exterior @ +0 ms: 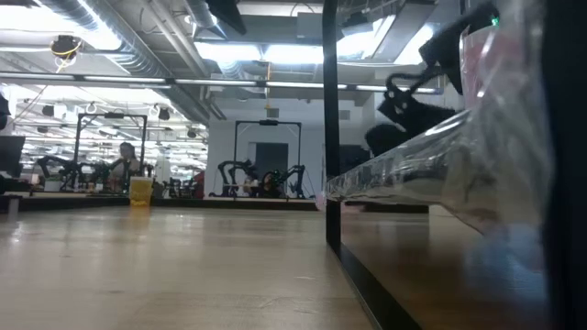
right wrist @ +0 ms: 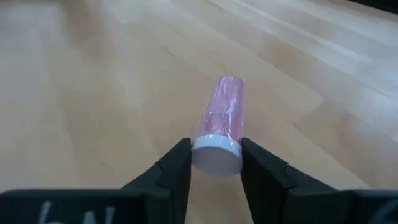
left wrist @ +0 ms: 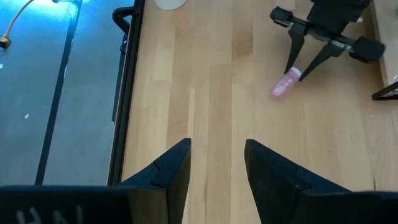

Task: Pick and place medicine bottles onto shelf by color
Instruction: Put the pink pill bottle on the shelf aligned with the other pink pill bottle

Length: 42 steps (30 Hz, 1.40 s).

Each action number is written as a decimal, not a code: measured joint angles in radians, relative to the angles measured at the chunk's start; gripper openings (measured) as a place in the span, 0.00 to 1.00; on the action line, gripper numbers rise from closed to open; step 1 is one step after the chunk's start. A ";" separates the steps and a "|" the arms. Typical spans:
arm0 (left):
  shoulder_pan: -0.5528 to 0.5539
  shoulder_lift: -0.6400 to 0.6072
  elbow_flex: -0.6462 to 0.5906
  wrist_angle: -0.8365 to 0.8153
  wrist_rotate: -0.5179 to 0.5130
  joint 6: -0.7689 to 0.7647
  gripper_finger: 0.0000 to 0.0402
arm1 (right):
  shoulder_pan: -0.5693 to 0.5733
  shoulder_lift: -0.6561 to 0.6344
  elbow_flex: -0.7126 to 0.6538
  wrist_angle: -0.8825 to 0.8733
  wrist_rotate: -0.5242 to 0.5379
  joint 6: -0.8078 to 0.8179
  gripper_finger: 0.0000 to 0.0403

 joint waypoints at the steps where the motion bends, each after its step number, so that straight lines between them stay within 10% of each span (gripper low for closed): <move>1: 0.000 0.000 0.000 -0.003 0.000 0.000 0.36 | 0.000 -0.008 0.009 -0.017 -0.007 -0.001 0.30; 25: 0.000 0.000 0.000 -0.055 0.000 -0.002 0.36 | 0.007 -0.260 0.585 -1.365 -0.250 0.136 0.30; 42: 0.000 0.000 0.000 -0.056 0.001 -0.022 0.36 | -0.006 -0.260 0.863 -1.774 -0.629 0.314 0.30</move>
